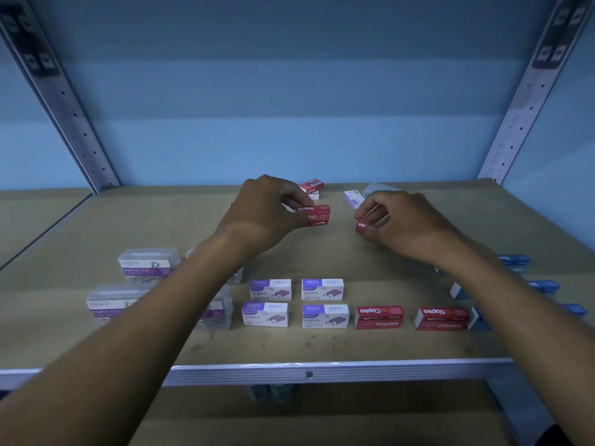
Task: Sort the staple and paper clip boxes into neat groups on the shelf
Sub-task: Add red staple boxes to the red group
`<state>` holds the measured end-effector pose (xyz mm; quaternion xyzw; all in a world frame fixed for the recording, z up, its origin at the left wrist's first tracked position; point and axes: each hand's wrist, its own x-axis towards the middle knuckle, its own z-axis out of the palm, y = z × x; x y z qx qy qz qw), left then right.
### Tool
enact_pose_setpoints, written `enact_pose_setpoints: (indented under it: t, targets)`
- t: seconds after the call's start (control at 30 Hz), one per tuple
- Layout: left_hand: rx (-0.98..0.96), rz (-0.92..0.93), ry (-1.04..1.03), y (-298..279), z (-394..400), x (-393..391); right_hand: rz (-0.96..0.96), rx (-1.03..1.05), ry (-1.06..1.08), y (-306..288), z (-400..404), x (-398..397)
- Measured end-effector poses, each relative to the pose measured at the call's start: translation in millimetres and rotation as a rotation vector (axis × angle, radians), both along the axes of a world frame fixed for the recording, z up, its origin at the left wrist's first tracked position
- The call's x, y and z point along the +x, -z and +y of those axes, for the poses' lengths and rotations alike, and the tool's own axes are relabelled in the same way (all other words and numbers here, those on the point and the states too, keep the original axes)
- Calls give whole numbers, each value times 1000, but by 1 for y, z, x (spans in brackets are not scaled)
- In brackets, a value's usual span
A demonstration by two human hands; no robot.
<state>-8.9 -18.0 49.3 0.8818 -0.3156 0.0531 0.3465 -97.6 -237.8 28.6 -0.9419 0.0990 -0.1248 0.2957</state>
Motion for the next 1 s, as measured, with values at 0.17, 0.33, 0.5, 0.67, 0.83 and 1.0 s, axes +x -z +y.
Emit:
enact_pose_setpoints:
  t: [0.17, 0.33, 0.5, 0.67, 0.83, 1.0]
  targets:
    - [-67, 105, 22, 9, 9, -19, 40, 0, -53, -3, 6, -8]
    - [44, 158, 27, 25, 13, -22, 48, 36, -105, -6, 8, -18]
    - [64, 146, 53, 29, 12, -24, 81, 43, -149, -4, 9, -22]
    - [95, 134, 81, 32, 11, -26, 136, 23, -189, 0, 11, -22]
    - [120, 120, 84, 30, 14, -25, 112, 28, -167, -1, 8, -20]
    - [78, 148, 102, 22, 17, -26, 97, 28, -130, -5, -1, -22]
